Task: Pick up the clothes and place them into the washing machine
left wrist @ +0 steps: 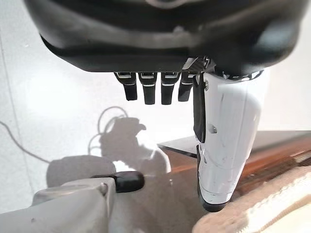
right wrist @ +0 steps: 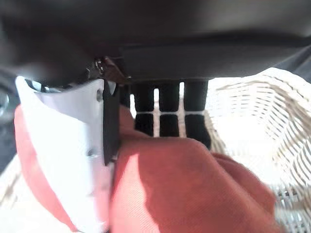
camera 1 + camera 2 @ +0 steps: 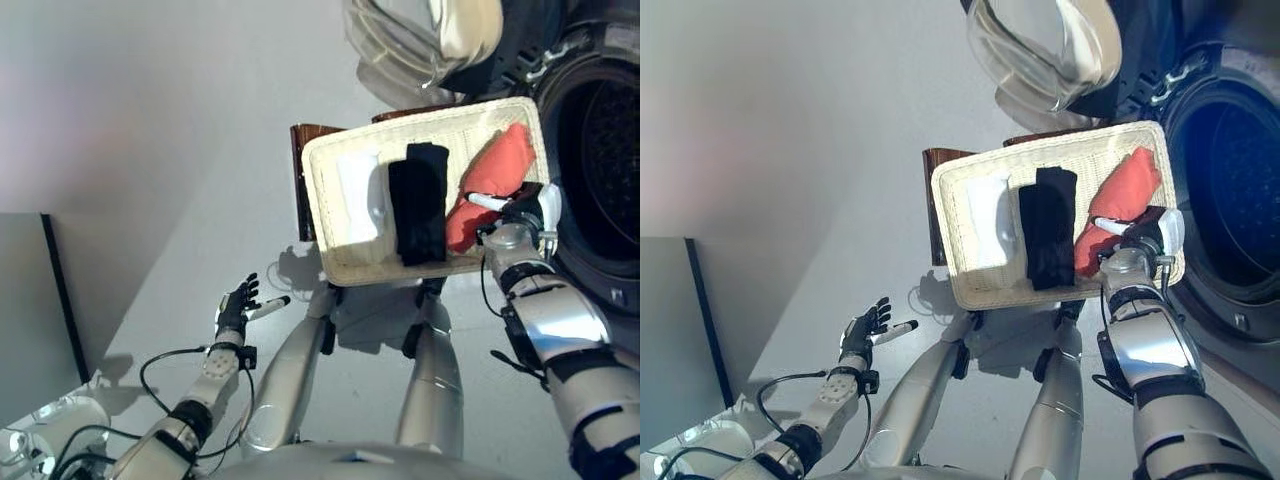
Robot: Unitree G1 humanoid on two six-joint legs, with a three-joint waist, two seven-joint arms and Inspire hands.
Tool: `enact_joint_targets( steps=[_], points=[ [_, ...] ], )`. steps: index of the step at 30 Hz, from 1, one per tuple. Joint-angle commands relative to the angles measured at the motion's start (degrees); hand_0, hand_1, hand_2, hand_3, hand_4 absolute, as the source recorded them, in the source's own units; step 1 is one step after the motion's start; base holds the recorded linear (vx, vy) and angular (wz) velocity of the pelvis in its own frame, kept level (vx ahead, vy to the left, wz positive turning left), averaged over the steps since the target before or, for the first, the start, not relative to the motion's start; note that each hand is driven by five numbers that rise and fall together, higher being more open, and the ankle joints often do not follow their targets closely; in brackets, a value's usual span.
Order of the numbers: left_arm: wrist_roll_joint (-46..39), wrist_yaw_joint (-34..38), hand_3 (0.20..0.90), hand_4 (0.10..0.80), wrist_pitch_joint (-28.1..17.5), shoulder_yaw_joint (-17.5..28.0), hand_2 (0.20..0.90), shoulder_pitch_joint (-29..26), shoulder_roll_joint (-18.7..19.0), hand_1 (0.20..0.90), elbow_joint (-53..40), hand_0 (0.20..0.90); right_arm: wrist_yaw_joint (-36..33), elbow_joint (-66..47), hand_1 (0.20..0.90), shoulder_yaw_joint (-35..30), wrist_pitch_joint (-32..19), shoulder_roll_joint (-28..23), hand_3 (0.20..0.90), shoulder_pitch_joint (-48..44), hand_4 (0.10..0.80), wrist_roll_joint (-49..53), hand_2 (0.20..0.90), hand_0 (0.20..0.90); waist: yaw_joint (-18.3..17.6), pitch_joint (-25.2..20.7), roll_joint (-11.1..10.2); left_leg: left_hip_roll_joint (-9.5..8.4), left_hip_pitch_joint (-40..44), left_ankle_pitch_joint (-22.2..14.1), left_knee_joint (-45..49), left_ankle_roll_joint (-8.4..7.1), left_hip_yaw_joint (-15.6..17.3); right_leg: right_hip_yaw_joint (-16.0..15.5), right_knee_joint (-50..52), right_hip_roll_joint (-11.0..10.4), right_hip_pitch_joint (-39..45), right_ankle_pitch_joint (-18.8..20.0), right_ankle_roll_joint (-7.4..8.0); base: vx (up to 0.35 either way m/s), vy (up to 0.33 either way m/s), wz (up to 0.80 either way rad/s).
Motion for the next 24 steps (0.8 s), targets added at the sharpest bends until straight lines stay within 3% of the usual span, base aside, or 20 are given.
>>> enact_joint_targets(
  steps=[1, 3, 7, 12, 15, 24],
  points=[
    [0.6, -1.1, 0.900, 0.800, -1.1, 1.0, 0.900, 4.2, 3.1, 0.900, -1.0, 0.900, 0.5, -5.4, 0.200, -2.9, -8.2, -1.8, 0.200, -1.2, 0.300, 13.8, 0.200, 0.200, -0.4, -3.2, 1.2, 1.55, -0.7, -1.6, -0.5, -4.29, 0.4, -0.6, 0.7, 1.2, 6.0, -6.2, -0.05, 0.032, -0.010, -0.05],
    [0.7, -1.2, 0.900, 0.800, -0.9, 0.9, 0.900, 4.2, 3.3, 0.900, -1.6, 0.900, 1.1, -5.4, 0.200, -3.8, -8.3, -1.4, 0.200, -0.3, 0.300, 15.3, 0.200, 0.200, -0.5, -3.2, 1.1, 1.55, -0.3, -1.6, -0.6, -4.24, 0.5, -0.5, 0.7, 1.2, 6.3, -6.3, -0.05, 0.011, -0.005, -0.04],
    [0.7, -1.7, 0.900, 0.800, -0.8, 1.1, 0.900, 4.0, 3.1, 0.900, -1.4, 0.900, 4.7, -7.9, 0.200, -9.7, -12.8, 1.7, 0.200, 2.0, 0.300, 29.2, 0.200, 0.200, -0.8, -3.6, 1.5, 1.63, 0.7, -1.9, -0.9, -4.15, 0.7, -0.1, 0.7, 1.4, 6.9, -6.8, -0.04, 0.014, -0.002, -0.09],
    [0.1, -2.0, 0.900, 0.800, -1.3, 0.2, 0.900, 4.3, 1.8, 0.900, -0.8, 0.900, 8.6, -16.1, 0.200, -18.9, -21.4, 7.6, 0.200, 5.5, 0.300, 45.2, 0.200, 0.200, -1.3, -4.1, 2.7, 1.64, 1.1, -2.4, -1.0, -3.96, 0.9, 0.6, 1.4, 1.7, 6.5, -7.7, -0.09, 0.010, 0.009, -0.08],
    [-0.7, -2.0, 0.900, 0.800, -1.9, 0.2, 0.900, 4.6, 1.0, 0.900, -0.1, 0.900, 7.8, -18.1, 0.200, -22.1, -24.6, 8.3, 0.200, 6.1, 0.300, 47.3, 0.200, 0.200, -1.5, -4.2, 3.2, 1.68, 0.8, -2.5, -0.9, -3.93, 1.0, 0.8, 1.7, 1.7, 6.1, -8.0, -0.16, 0.000, 0.000, 0.00],
    [-1.3, -1.9, 0.900, 0.800, -2.8, -0.2, 0.900, 5.1, 0.2, 0.900, 1.4, 0.900, 4.6, -19.7, 0.200, -23.6, -26.6, 3.8, 0.200, 3.3, 0.300, 44.7, 0.200, 0.200, -1.8, -4.3, 4.4, 1.84, 0.2, -2.3, -0.9, -4.09, 1.2, 1.2, 2.3, 2.0, 4.7, -8.2, -0.23, 0.000, -0.001, -0.03]
  ],
)
